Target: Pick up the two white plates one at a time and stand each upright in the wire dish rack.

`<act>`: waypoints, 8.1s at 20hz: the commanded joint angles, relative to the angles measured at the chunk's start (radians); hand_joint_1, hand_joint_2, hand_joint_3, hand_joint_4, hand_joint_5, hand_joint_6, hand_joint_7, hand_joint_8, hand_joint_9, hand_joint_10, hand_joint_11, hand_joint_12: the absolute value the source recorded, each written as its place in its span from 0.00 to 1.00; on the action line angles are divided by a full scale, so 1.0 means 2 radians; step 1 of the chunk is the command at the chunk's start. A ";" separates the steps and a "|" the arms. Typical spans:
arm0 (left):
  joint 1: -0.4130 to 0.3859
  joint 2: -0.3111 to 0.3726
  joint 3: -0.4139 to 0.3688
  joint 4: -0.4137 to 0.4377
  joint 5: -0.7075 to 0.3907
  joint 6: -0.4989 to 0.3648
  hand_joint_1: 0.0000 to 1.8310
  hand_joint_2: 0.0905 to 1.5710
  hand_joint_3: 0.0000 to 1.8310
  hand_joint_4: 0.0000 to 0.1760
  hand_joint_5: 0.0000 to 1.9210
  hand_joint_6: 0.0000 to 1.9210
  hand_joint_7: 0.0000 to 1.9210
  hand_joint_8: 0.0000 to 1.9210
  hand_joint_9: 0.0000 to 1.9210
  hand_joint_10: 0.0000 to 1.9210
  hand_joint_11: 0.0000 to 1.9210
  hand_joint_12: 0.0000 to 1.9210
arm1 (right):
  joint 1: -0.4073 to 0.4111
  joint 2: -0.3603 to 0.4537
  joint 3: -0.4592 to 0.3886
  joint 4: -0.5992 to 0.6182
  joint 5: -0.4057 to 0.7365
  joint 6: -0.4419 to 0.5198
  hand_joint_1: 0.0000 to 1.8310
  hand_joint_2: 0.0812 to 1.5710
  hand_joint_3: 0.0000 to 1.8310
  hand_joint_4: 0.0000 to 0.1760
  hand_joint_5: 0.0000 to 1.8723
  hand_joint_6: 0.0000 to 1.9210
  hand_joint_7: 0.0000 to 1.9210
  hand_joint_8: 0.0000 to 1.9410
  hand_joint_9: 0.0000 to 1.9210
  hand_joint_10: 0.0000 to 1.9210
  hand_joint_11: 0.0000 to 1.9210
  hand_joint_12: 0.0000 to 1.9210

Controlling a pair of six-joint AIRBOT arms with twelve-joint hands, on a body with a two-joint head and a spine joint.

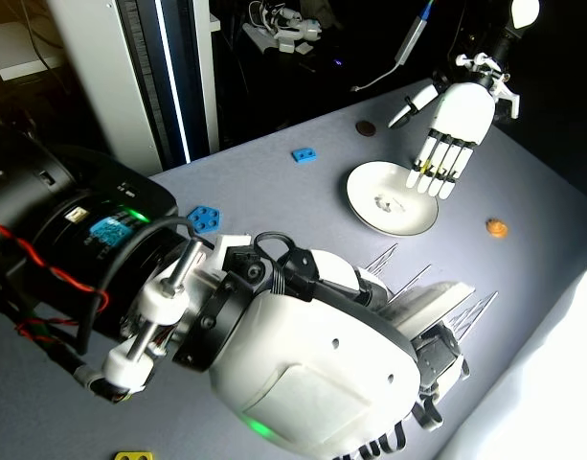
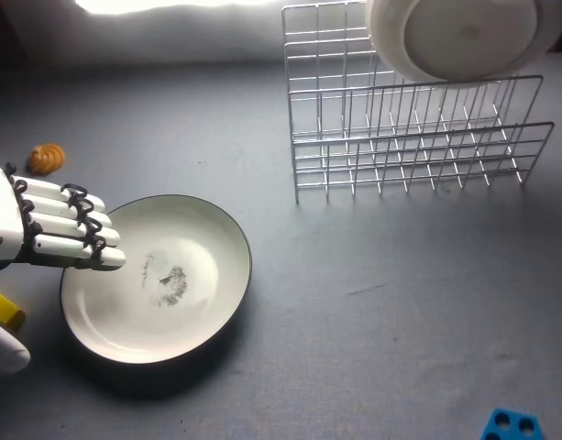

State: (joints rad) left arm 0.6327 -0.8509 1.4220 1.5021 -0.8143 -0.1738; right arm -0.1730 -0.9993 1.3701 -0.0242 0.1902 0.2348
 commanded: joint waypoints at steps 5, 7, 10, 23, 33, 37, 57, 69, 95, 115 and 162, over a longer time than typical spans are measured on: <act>0.001 -0.001 0.008 -0.029 0.004 -0.011 0.00 0.67 0.00 0.00 0.00 0.00 0.00 0.00 0.00 0.00 0.00 0.00 | -0.010 -0.004 0.013 0.010 0.081 0.013 0.82 0.66 0.00 0.00 0.52 0.52 0.56 0.37 0.54 0.42 0.44 0.76; 0.005 -0.003 0.011 -0.029 0.008 -0.016 0.00 0.67 0.00 0.00 0.00 0.00 0.00 0.00 0.00 0.00 0.00 0.00 | -0.013 -0.007 0.014 0.010 0.080 0.013 0.82 0.67 0.00 0.00 0.52 0.53 0.55 0.39 0.51 0.45 0.44 0.77; 0.011 -0.006 0.016 -0.032 0.011 -0.019 0.00 0.67 0.00 0.00 0.00 0.00 0.00 0.00 0.00 0.00 0.00 0.00 | -0.018 -0.013 0.017 0.010 0.080 0.013 0.82 0.67 0.00 0.00 0.50 0.54 0.55 0.40 0.51 0.45 0.43 0.78; 0.012 -0.008 0.017 -0.032 0.011 -0.019 0.00 0.67 0.00 0.00 0.00 0.00 0.00 0.00 0.00 0.00 0.00 0.00 | -0.034 -0.039 0.039 0.010 0.078 0.012 0.75 0.70 0.00 0.00 0.46 0.61 0.52 0.47 0.46 0.60 0.40 0.59; 0.007 -0.008 0.018 -0.032 0.011 -0.019 0.00 0.68 0.00 0.00 0.00 0.00 0.00 0.00 0.00 0.00 0.00 0.00 | -0.053 -0.064 0.062 0.010 0.077 0.014 0.68 0.70 0.01 0.00 0.49 0.58 0.52 0.48 0.48 0.33 0.37 0.58; 0.005 -0.008 0.018 -0.032 0.011 -0.019 0.00 0.67 0.00 0.00 0.00 0.00 0.00 0.00 0.00 0.00 0.00 0.00 | -0.055 -0.070 0.065 0.010 0.075 0.014 0.60 0.67 0.00 0.00 0.42 0.08 0.47 0.03 0.45 0.07 0.25 0.55; 0.014 -0.010 0.021 -0.029 0.013 -0.018 0.00 0.67 0.00 0.00 0.00 0.00 0.00 0.00 0.00 0.00 0.00 0.00 | -0.062 -0.071 0.065 0.009 0.113 -0.002 0.51 0.63 0.00 0.00 0.32 0.02 0.39 0.01 0.35 0.05 0.13 0.63; 0.019 -0.011 0.022 -0.029 0.013 -0.018 0.00 0.67 0.00 0.00 0.00 0.00 0.00 0.00 0.00 0.00 0.00 0.00 | -0.062 -0.071 0.063 -0.012 0.163 -0.020 0.49 0.55 0.00 0.00 0.08 0.00 0.16 0.00 0.16 0.00 0.00 0.43; 0.050 -0.018 0.024 -0.030 0.013 -0.020 0.00 0.67 0.00 0.00 0.00 0.00 0.00 0.00 0.00 0.00 0.00 0.00 | -0.042 -0.057 -0.074 -0.254 0.290 -0.189 0.69 0.61 0.00 0.00 0.01 0.00 0.00 0.00 0.00 0.00 0.00 0.07; 0.110 -0.032 0.032 -0.066 0.005 -0.028 0.00 0.67 0.00 0.00 0.00 0.00 0.00 0.00 0.00 0.00 0.00 0.00 | -0.100 -0.192 -0.118 -0.139 0.151 -0.589 0.77 0.66 0.00 0.00 0.00 0.00 0.00 0.00 0.00 0.00 0.00 0.06; -0.018 -0.012 0.031 -0.065 -0.006 -0.031 0.00 0.68 0.00 0.00 0.00 0.00 0.00 0.00 0.00 0.00 0.00 0.00 | -0.122 -0.285 -0.029 -0.106 0.171 -0.623 0.76 0.69 0.00 0.00 0.49 0.51 0.49 0.51 0.51 0.61 0.46 0.67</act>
State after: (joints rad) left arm 0.5880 -0.8837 1.4834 1.4136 -0.8001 -0.2359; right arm -0.4206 -1.5688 1.3094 -0.2401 0.4721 -1.0157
